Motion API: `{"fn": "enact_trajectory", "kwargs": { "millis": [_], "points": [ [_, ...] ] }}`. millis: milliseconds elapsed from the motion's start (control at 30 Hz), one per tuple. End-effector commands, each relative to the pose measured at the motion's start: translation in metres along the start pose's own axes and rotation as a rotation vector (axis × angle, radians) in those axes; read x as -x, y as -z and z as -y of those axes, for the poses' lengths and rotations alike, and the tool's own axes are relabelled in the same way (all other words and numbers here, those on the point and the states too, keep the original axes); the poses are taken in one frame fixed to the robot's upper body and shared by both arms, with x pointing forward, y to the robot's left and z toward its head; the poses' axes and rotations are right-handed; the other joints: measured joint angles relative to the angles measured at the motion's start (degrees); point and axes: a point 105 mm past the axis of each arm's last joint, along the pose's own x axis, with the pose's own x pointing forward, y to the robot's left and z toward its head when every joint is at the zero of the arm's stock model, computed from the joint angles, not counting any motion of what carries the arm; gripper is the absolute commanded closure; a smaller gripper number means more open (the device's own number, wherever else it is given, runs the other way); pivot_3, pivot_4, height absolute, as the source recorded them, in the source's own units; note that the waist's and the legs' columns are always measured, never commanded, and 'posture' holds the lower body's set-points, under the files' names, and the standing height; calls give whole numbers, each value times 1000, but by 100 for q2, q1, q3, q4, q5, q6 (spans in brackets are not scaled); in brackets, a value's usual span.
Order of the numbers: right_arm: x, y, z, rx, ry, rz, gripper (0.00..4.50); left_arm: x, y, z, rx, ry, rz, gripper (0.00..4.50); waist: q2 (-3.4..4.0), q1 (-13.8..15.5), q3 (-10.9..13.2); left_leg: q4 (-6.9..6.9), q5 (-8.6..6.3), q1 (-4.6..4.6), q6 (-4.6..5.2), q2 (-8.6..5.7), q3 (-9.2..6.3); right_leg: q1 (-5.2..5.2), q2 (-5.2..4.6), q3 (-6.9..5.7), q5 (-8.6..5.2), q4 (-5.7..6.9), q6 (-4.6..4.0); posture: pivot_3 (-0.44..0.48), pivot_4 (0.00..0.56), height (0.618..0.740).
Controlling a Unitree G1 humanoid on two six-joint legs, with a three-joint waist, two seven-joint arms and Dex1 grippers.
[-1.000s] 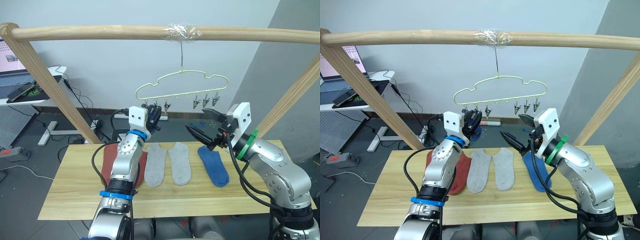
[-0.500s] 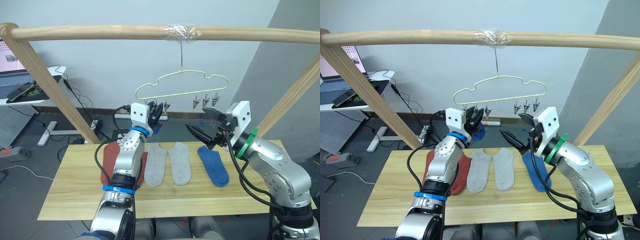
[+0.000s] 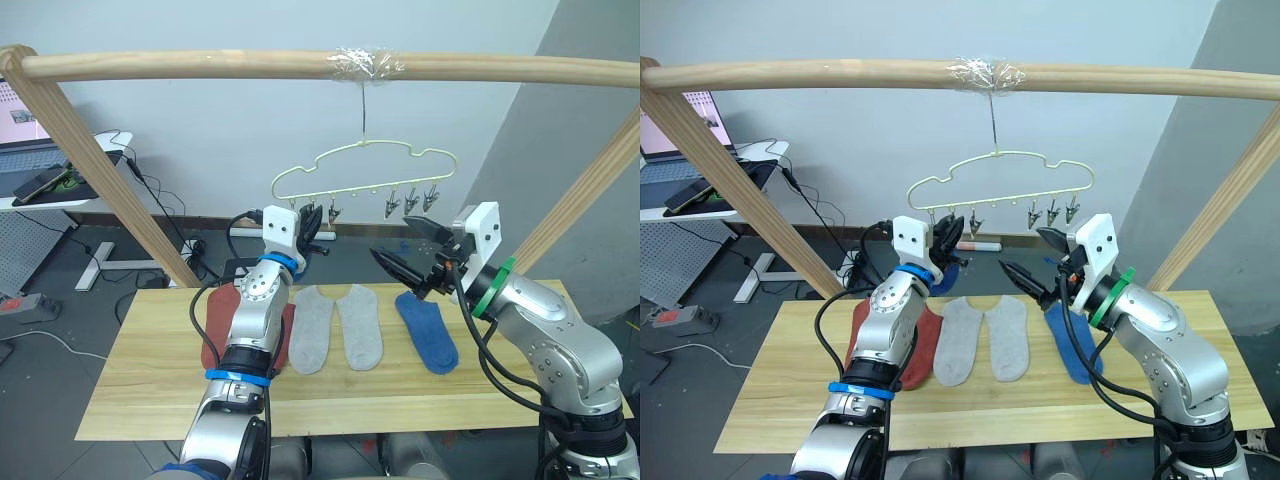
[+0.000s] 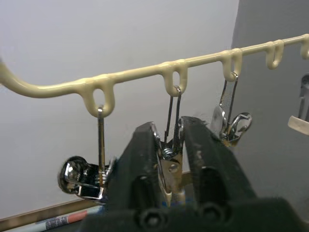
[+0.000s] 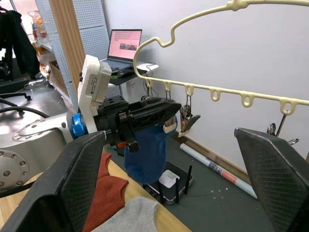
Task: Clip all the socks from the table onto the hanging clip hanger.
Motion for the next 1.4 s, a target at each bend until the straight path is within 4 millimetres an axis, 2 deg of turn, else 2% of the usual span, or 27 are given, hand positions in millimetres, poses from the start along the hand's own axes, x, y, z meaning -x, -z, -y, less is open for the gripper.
{"fn": "enact_trajectory", "kwargs": {
  "millis": [33, 200, 267, 400, 500, 667, 800, 900, 1100, 1200, 1400],
  "points": [
    [1, -13, -2, 19, -5, 52, 0, -6, -20, 3, -25, 22, 73, 4314, 0, 0, 0, 0, 0, 0, 0, 0, 0, 0, 0, 0, 0, 0, 0, -178, 146, 740],
    [2, -9, -3, 7, -4, 40, 0, -4, -20, 2, -27, 22, 72, 4340, 0, 1, 1, 0, 0, 0, 0, 0, 0, 0, 0, 0, 0, -1, 1, -175, 146, 740],
    [3, 0, -2, 13, 8, -3, 0, -4, -20, 2, -32, 28, 68, 4340, 0, 1, 1, -1, 0, -1, 0, 0, -1, 0, 0, -1, 0, -2, 1, -175, 146, 740],
    [8, 47, 9, 25, 107, -204, 0, -1, -17, 2, -14, 50, 35, 4340, -1, 1, 1, -1, -1, -2, 1, 0, -1, 0, 0, -1, -1, -5, 1, -168, 147, 740],
    [15, 108, 31, 7, 232, -410, 0, 5, -18, 0, 26, 86, 5, 4340, -1, 2, 2, -1, -1, -2, 1, 0, 0, 0, 0, 0, -1, -3, 1, -154, 146, 740],
    [21, 169, 54, 13, 310, -602, 0, 18, -21, -4, 112, 126, -45, 4340, 9, -20, 9, -1, -1, 1, 1, 2, 2, -3, 1, 2, 2, 1, -1, -126, 142, 740],
    [21, 200, 70, 1, 357, -691, 0, 29, -20, -4, 117, 142, -83, 4340, 12, -21, 11, -1, 0, 2, 1, 2, 2, -3, 4, 5, 5, 3, -5, -96, 141, 740],
    [22, 212, 80, 4, 384, -724, 0, 36, -20, -2, 123, 144, -94, 4340, 12, 6, 11, 0, 0, 4, 1, 2, 1, 0, 4, 5, 7, 1, -9, -79, 138, 740],
    [30, 235, 73, -136, 386, -776, 0, 44, -19, 3, 141, 146, -111, 4340, 11, 21, 9, 0, -1, 8, 1, 2, 0, 5, 4, 6, 19, -1, -29, -56, 137, 740],
    [35, 242, 67, -160, 376, -785, 548, 47, -19, 8, 150, 165, -121, 4340, 11, 25, 8, 0, -1, 27, 1, 3, -1, 26, 5, 3, 11, -1, -16, -37, 131, 740],
    [39, 240, 65, -133, 357, -764, 2739, 50, -18, 8, 212, 169, -144, 4340, 9, 44, -3, 1, -1, 37, 1, 3, -6, 37, 5, 0, 6, -1, -5, -33, 123, 740]
  ]
}}
